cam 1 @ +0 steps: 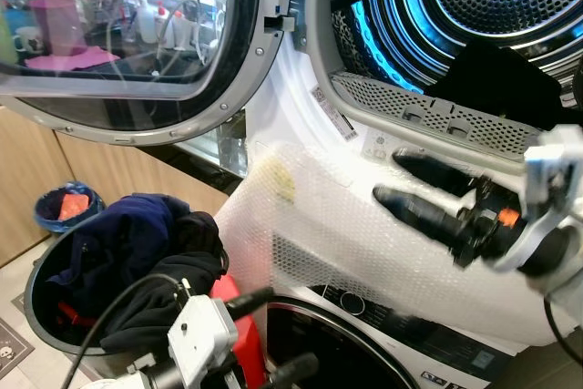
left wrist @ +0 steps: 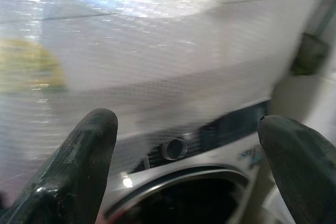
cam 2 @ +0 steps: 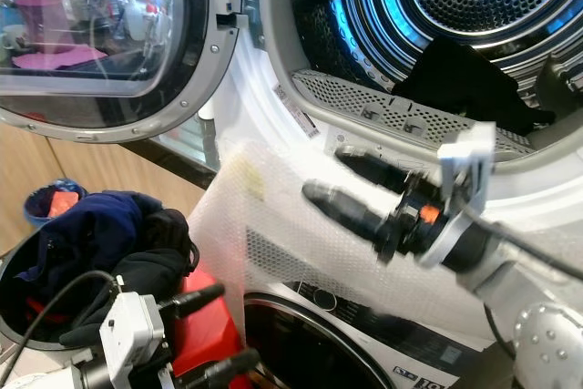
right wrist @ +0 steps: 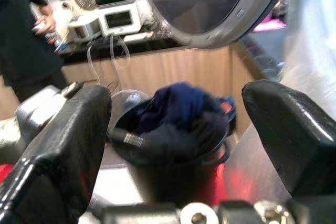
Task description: Clothes washing
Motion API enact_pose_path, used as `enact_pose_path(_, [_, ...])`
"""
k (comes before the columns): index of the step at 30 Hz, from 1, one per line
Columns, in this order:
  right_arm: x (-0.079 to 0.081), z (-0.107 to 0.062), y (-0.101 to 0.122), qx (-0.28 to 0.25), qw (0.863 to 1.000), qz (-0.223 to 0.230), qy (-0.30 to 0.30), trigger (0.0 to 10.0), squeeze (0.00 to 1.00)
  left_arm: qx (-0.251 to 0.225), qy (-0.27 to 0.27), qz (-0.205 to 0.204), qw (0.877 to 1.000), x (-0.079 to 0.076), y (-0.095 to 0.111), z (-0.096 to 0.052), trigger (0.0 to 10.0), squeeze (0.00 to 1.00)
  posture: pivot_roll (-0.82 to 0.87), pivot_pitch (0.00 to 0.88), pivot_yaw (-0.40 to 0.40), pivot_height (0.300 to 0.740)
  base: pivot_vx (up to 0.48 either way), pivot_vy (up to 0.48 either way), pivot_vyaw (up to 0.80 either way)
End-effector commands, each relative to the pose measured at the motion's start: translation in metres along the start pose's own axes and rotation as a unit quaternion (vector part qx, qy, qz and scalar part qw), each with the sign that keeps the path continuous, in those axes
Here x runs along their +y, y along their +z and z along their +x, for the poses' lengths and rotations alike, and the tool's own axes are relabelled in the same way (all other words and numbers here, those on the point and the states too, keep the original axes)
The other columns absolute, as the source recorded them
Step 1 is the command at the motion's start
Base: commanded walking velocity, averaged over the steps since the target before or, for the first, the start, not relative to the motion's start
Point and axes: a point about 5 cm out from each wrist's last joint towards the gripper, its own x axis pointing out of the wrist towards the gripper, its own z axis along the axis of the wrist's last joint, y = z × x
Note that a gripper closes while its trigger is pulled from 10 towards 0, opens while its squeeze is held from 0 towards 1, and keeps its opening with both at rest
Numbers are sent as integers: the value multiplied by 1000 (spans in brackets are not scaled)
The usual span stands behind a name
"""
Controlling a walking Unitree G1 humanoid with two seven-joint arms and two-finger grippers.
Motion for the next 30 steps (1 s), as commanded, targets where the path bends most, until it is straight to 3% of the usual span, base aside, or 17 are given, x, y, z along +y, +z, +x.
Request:
enact_pose_path(1, [0, -1, -2, 15, 1000, -17, 2, 10000, 0, 15, 30, 16, 999, 7, -4, -1, 10000, 0, 92, 3, -99, 740, 0, 0, 0])
enact_pose_path(2, [0, -1, -2, 15, 1000, -17, 2, 10000, 0, 15, 30, 16, 999, 7, -4, -1, 10000, 0, 92, 3, -99, 740, 0, 0, 0])
enact_pose_path(3, [-4, -4, -13, 37, 999, -16, -7, 10000, 0, 30, 64, 24, 997, 12, -8, -2, 10000, 0, 97, 1, -99, 740, 0, 0, 0])
enact_pose_path(4, [-9, -7, -24, 56, 998, -10, -17, 10000, 0, 46, 112, 38, 992, 20, -14, -5, 10000, 0, 107, 0, -96, 740, 0, 0, 0])
enact_pose_path(5, [-18, -11, -45, 86, 995, -10, -45, 10000, 0, 69, 198, 34, 977, 34, -23, -12, 10000, 0, 123, 0, -96, 740, 0, 0, 0])
enact_pose_path(7, [-23, -9, -58, 92, 994, -2, -63, 10000, 0, 66, 242, 15, 968, 41, -26, -18, 10000, 0, 134, 0, -96, 740, 0, 0, 0])
enact_pose_path(12, [-24, -6, -68, 88, 994, 8, -71, 10000, 0, 67, 277, 4, 958, 48, -30, -21, 10000, 0, 143, 0, -97, 740, 0, 0, 0])
enact_pose_path(14, [-22, -6, -81, 100, 993, 13, -67, 10000, 0, 70, 246, -29, 966, 45, -39, -17, 10000, 0, 140, 0, -99, 740, 0, 0, 0])
enact_pose_path(15, [-22, -5, -84, 101, 993, 10, -65, 10000, 0, 75, 248, -31, 965, 46, -42, -17, 10000, 580, 137, 0, -99, 740, 0, 0, 0])
enact_pose_path(16, [-22, -5, -86, 102, 993, 7, -64, 10000, 0, 79, 251, -30, 964, 47, -44, -18, 10000, 580, 137, 0, -99, 740, 0, 0, 0])
enact_pose_path(17, [-21, -5, -88, 103, 993, 5, -63, 10000, 0, 83, 258, -34, 962, 48, -47, -18, 10000, 1000, 132, 0, -98, 740, 0, 0, 0])
enact_pose_path(23, [-18, -5, -97, 113, 992, -11, -63, 10000, 0, 99, 264, -40, 959, 55, -59, -23, 10000, 1000, 118, 0, -99, 740, 0, 0, 0])
enact_pose_path(30, [-19, -11, -98, 112, 991, -18, -74, 10000, 0, 121, 283, -30, 951, 74, -73, -34, 10000, 1000, 103, 0, -98, 740, 0, 0, 0])
